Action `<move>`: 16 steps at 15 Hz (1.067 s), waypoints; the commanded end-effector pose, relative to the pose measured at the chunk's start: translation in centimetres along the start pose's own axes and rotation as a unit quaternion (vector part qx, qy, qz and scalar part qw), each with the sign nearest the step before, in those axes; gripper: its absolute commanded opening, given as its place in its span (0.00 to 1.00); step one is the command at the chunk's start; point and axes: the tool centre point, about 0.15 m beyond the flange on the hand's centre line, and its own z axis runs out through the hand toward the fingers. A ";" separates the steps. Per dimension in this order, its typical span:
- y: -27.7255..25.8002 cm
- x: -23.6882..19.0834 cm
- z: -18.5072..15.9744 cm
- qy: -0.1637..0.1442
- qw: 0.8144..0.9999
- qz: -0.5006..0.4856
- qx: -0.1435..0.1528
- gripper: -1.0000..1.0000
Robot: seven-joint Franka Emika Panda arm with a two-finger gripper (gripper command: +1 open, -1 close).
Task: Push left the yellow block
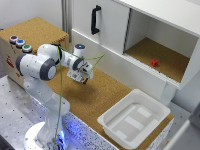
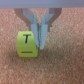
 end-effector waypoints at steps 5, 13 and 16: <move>0.0 -1.1 -4.6 0.001 1.000 0.013 -0.017 1.00; 0.0 -1.1 -4.6 0.001 1.000 0.013 -0.017 1.00; 0.0 -1.1 -4.6 0.001 1.000 0.013 -0.017 1.00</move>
